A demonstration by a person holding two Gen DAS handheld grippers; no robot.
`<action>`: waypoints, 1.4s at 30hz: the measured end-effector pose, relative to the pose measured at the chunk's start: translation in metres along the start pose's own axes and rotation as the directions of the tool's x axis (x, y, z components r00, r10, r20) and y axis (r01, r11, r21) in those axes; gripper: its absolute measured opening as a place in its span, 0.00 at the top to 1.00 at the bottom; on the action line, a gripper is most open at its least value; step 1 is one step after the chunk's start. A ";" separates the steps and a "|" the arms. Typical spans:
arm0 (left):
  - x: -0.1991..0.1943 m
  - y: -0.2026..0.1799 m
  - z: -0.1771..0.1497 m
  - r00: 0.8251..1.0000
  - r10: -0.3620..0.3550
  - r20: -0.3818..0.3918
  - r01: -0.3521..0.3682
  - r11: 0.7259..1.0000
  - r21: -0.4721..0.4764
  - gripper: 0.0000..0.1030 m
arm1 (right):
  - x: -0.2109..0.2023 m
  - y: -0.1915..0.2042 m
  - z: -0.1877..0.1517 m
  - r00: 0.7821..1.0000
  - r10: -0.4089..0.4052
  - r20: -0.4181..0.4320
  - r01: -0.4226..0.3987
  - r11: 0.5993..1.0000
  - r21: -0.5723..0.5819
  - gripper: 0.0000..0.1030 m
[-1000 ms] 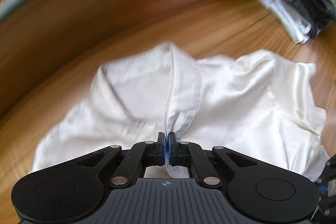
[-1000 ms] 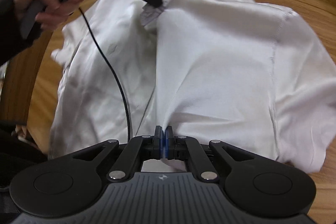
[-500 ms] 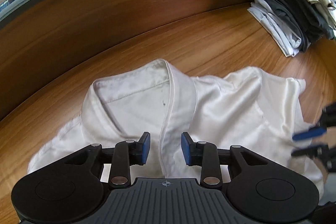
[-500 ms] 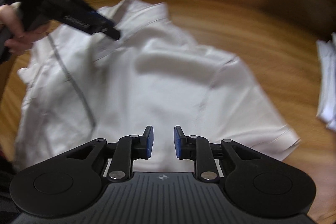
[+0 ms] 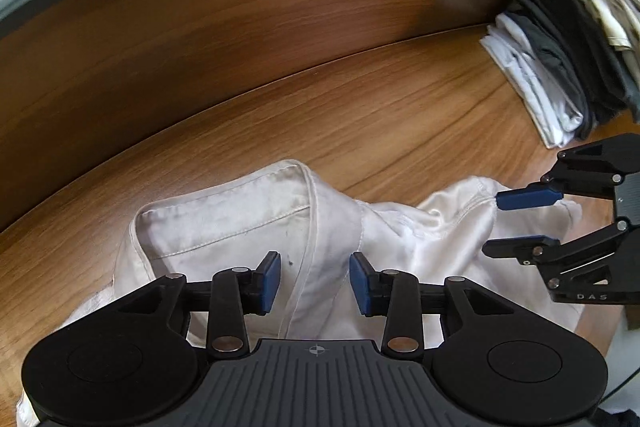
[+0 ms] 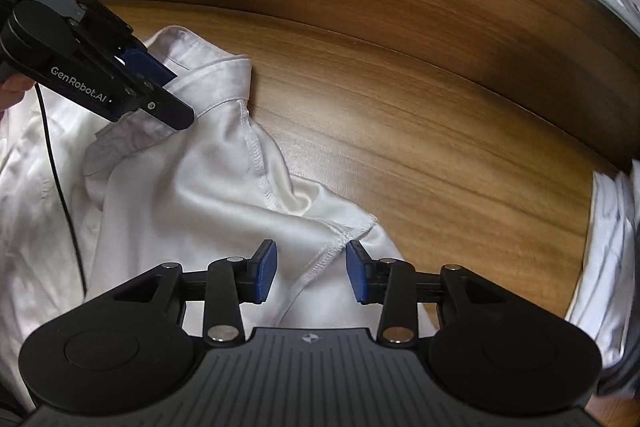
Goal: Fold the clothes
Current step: 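Pinch the collar edge with the left tool while the right tool pinches the side seam, then open both tools and release the shirt collar and side seam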
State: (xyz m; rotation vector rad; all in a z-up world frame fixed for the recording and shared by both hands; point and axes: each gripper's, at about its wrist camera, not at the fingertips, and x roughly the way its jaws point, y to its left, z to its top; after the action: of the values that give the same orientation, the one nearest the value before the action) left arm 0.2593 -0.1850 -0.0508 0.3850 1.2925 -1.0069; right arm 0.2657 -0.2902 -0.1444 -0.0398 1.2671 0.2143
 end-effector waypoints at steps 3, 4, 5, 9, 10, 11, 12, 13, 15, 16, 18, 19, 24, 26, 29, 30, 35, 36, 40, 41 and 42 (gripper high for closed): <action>0.006 0.002 0.001 1.000 -0.005 -0.012 0.004 1.000 -0.026 0.66 | 0.010 -0.002 0.002 1.000 -0.009 -0.021 0.009 1.000 -0.013 0.58; 0.007 0.003 0.001 1.000 -0.004 -0.013 0.004 1.000 -0.031 0.66 | 0.012 -0.003 0.003 1.000 -0.013 -0.026 0.012 1.000 -0.016 0.58; 0.008 0.003 0.001 1.000 -0.002 -0.013 0.001 0.999 -0.033 0.66 | 0.014 -0.004 0.002 0.999 -0.014 -0.030 0.014 1.000 -0.017 0.59; 0.009 0.002 0.001 1.000 0.009 -0.010 -0.009 0.999 -0.037 0.75 | 0.016 -0.008 0.001 0.999 -0.028 -0.027 0.028 1.000 0.006 0.90; 0.008 0.002 0.001 1.000 0.013 -0.003 -0.013 0.999 -0.037 0.85 | 0.016 -0.009 0.001 0.999 -0.035 -0.024 0.036 0.999 0.013 0.92; 0.008 0.001 0.001 1.000 0.018 0.005 -0.018 0.999 -0.037 0.91 | 0.013 -0.009 -0.001 0.999 -0.040 -0.017 0.040 0.999 0.018 0.95; 0.006 0.001 0.001 1.000 0.020 0.016 -0.020 0.999 -0.034 0.95 | 0.011 -0.010 -0.001 0.999 -0.049 -0.008 0.049 0.999 0.024 0.97; 0.003 -0.001 0.001 0.999 0.027 0.032 -0.026 0.999 -0.030 0.95 | 0.008 -0.012 -0.002 0.998 -0.058 0.001 0.058 0.998 0.030 0.97; -0.001 -0.003 0.002 0.997 0.042 0.066 -0.041 0.999 -0.024 0.96 | 0.003 -0.016 -0.003 0.996 -0.085 0.018 0.084 0.995 0.046 0.98; -0.003 -0.004 0.003 0.996 0.043 0.079 -0.041 0.999 -0.029 0.96 | 0.000 -0.019 -0.003 0.995 -0.100 0.027 0.098 0.994 0.057 0.98; -0.006 -0.006 0.007 0.994 0.041 0.101 -0.036 0.998 -0.044 0.96 | -0.004 -0.026 -0.003 0.993 -0.111 0.036 0.108 0.991 0.083 0.98; -0.005 -0.008 0.009 0.994 0.044 0.097 -0.041 0.998 -0.041 0.95 | -0.005 -0.029 -0.004 0.993 -0.114 0.038 0.110 0.989 0.096 0.98; -0.001 -0.011 0.011 0.996 0.056 0.067 -0.055 0.998 -0.013 0.88 | -0.006 -0.028 -0.007 0.995 -0.095 0.002 0.094 0.993 0.076 0.85; -0.002 -0.008 0.010 0.996 0.049 0.074 -0.048 0.999 -0.016 0.75 | -0.011 -0.029 -0.008 0.996 -0.090 0.015 0.089 0.993 0.079 0.81; -0.002 -0.002 0.009 0.996 0.044 0.081 -0.041 0.998 -0.039 0.73 | -0.016 -0.035 -0.007 0.995 -0.092 0.049 0.086 0.990 0.111 0.77; -0.001 0.000 0.010 0.996 0.044 0.083 -0.040 0.998 -0.048 0.73 | -0.017 -0.036 -0.005 0.994 -0.092 0.056 0.084 0.989 0.123 0.77; 0.005 0.003 0.014 0.996 0.038 0.079 -0.032 0.997 -0.075 0.73 | -0.006 -0.049 0.005 0.996 -0.066 0.053 0.057 0.986 0.160 0.68; 0.007 0.003 0.014 0.996 0.039 0.078 -0.034 0.997 -0.070 0.78 | -0.003 -0.050 0.006 0.998 -0.052 0.046 0.044 0.986 0.160 0.69; 0.011 0.000 0.018 0.993 0.070 0.094 -0.065 0.996 -0.055 0.95 | 0.006 -0.045 0.009 0.998 -0.052 0.020 0.049 0.989 0.142 0.92; 0.011 -0.001 0.020 0.992 0.076 0.102 -0.070 0.996 -0.059 0.95 | 0.007 -0.043 0.010 0.998 -0.065 0.021 0.061 0.988 0.142 0.92; 0.013 -0.001 0.022 0.991 0.081 0.105 -0.075 0.995 -0.065 0.95 | 0.007 -0.043 0.010 0.996 -0.083 0.027 0.078 0.986 0.146 0.92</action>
State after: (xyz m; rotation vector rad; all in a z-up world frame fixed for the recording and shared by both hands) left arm 0.2711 -0.2065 -0.0559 0.3276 1.1999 -0.9081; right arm 0.2850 -0.3295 -0.1519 0.0372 1.2428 0.0530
